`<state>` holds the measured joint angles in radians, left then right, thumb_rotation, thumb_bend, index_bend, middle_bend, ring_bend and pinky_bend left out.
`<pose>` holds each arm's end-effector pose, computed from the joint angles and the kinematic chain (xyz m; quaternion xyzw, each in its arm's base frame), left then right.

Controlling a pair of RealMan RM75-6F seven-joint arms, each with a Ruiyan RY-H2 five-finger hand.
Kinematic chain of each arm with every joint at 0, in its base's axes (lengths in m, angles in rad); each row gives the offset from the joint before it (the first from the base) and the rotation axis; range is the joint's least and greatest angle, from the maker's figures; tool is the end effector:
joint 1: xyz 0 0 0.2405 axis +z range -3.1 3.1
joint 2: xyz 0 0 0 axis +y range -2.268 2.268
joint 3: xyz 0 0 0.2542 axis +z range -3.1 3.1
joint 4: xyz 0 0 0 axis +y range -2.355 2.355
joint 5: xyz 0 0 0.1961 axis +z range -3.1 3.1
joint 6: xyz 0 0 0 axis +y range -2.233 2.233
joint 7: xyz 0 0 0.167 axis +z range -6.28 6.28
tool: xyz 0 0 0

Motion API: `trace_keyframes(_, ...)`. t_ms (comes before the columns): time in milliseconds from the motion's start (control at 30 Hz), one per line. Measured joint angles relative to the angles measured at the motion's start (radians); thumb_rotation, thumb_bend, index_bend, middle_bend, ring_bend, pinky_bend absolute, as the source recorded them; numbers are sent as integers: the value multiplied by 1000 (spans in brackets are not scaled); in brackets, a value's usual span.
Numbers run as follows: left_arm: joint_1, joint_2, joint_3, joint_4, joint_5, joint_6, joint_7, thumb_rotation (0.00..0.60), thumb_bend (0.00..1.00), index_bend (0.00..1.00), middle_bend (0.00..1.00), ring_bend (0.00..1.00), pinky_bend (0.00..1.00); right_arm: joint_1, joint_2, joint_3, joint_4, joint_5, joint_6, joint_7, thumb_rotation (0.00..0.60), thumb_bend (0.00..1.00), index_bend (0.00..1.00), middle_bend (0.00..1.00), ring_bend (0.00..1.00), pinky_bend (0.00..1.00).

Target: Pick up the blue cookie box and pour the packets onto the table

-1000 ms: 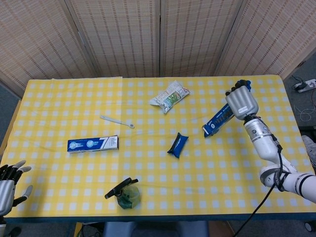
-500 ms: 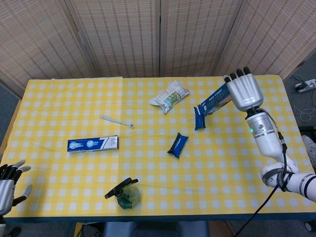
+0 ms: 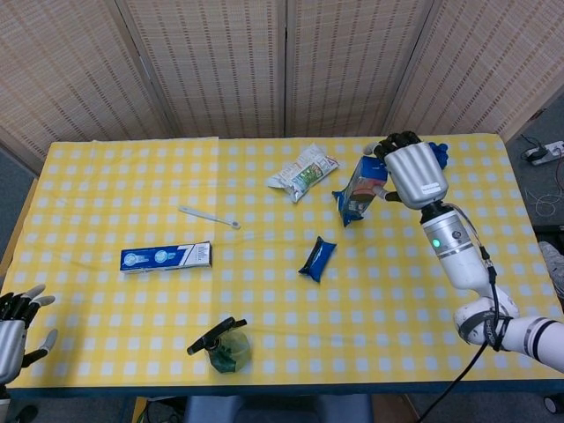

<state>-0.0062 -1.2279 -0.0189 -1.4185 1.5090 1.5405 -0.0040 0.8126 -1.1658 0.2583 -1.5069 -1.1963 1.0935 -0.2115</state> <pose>-0.3419 0.1724 0.1569 -0.5896 -0.3771 -0.3504 0.6224 -0.1200 -0.4207 0.1624 0.6909 -0.2245 0.4454 0.5233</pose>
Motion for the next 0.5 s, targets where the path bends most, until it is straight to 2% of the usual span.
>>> trace_keyframes(300, 0, 1, 2, -5, -2, -2, 7, 600, 333, 352, 195, 181, 88, -4, -137, 14, 58, -89, 12, 284, 600, 144, 344, 475, 289, 284)
trace_keyframes(500, 2, 0, 5, -8, 0, -1, 8, 600, 333, 352, 195, 181, 88, 2, -273, 30, 200, -110, 42, 391, 600, 144, 345, 475, 289, 284)
